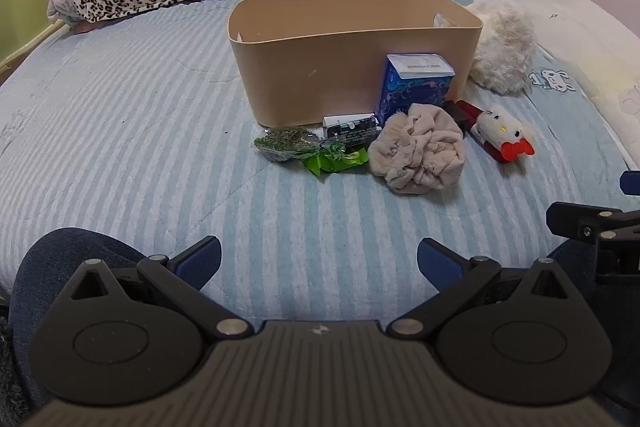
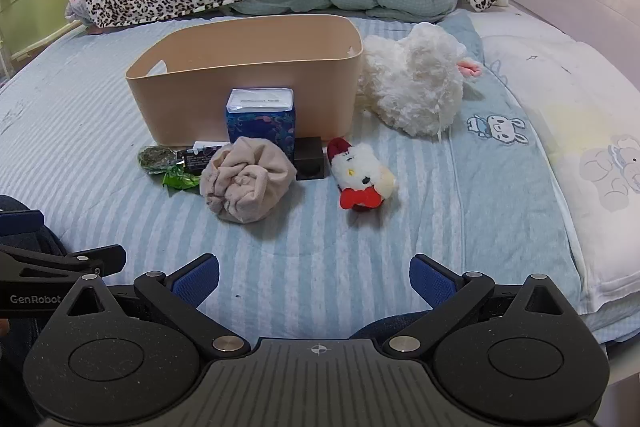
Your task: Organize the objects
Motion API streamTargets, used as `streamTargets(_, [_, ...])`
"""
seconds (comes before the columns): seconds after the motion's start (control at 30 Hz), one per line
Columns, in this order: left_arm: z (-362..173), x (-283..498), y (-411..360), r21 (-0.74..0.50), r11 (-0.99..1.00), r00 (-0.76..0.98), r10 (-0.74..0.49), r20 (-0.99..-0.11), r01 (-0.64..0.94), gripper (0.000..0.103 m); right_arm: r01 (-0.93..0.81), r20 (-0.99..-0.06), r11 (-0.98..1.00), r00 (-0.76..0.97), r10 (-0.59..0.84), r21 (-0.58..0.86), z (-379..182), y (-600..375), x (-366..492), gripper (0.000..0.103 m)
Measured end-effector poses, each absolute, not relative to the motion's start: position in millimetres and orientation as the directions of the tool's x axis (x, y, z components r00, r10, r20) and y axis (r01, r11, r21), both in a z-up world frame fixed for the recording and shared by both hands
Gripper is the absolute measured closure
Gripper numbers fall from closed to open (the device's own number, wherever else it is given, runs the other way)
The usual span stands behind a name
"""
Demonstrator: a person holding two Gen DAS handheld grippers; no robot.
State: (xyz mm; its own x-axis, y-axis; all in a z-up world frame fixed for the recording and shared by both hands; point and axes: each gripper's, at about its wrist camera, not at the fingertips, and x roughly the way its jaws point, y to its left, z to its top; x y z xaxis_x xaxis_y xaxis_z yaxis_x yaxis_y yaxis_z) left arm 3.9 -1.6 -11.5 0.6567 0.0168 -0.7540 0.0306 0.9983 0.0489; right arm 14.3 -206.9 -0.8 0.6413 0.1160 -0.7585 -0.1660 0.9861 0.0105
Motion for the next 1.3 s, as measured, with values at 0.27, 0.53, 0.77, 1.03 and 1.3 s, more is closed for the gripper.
streamTargets(0.27, [-12,5,-3,0.046,0.998,0.650,0.013,-0.760,0.034,0.000,-0.159,-0.762,0.987,0.637,0.119,0.022,-1,-210,16,0.000])
streamTargets(0.53, [-11,8,-4,0.033,0.999,0.655,-0.001,-0.755,0.040,0.000,-0.150,-0.764,0.988,0.636,0.114,0.022,-1,-212,19,0.000])
streamTargets(0.77, [-10,14,-15,0.043,0.997,0.680,-0.011,-0.733,0.062,0.000,-0.122,-0.757,0.992,0.645,0.103,0.031,-2,-218,25,0.000])
streamTargets(1.03, [-20,34,-22,0.047,0.996,0.690,-0.015,-0.723,0.070,0.000,-0.071,-0.739,0.997,0.669,0.077,0.040,-12,-227,41,0.000])
streamTargets(1.3, [-32,65,-36,0.089,0.990,0.711,-0.015,-0.703,0.109,0.000,-0.023,-0.717,0.999,0.696,0.039,0.033,-25,-230,68,0.002])
